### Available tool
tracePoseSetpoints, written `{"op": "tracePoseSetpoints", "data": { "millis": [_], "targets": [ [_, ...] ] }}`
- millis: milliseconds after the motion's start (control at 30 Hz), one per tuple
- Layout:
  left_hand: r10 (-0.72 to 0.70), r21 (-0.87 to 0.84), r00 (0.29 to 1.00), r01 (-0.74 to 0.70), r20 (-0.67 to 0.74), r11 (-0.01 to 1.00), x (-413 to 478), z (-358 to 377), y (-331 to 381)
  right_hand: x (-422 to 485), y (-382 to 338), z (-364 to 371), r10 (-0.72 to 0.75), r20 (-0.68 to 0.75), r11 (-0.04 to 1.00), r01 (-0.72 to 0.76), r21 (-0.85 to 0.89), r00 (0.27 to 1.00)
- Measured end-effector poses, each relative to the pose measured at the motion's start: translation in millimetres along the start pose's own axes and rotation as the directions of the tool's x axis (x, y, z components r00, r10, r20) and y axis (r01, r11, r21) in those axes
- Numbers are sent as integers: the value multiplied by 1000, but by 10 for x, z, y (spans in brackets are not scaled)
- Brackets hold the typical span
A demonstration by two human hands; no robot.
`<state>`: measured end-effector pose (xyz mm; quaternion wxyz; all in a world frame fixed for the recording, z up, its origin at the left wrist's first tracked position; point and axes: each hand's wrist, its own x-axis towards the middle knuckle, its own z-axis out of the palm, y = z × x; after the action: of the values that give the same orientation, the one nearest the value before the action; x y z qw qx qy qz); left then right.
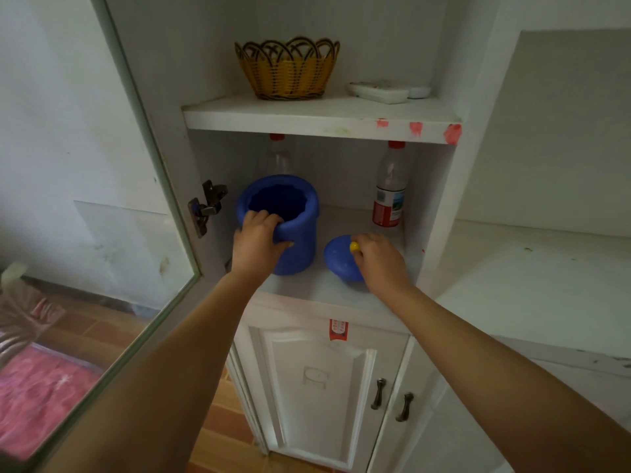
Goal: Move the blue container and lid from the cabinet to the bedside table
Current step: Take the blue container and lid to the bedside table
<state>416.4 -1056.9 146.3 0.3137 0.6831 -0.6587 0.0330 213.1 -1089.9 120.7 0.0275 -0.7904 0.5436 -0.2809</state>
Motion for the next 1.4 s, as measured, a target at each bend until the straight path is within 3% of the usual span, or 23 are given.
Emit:
{"op": "tracePoseSetpoints", "data": {
  "millis": [600,1100,1400],
  "targets": [
    [12,46,996,-8,-88,999,-924,-430,547,-856,-142,-588,-96,-22,995,97,10,995],
    [-146,103,973,166,-177,981,-2925,-690,1815,-2673,436,-1534,-233,47,972,231,47,971],
    [-232,154,942,273,-242,950,-3858,-1211,1931,-3230,115,-1714,-345,80,934,333,130,935]
  ]
}}
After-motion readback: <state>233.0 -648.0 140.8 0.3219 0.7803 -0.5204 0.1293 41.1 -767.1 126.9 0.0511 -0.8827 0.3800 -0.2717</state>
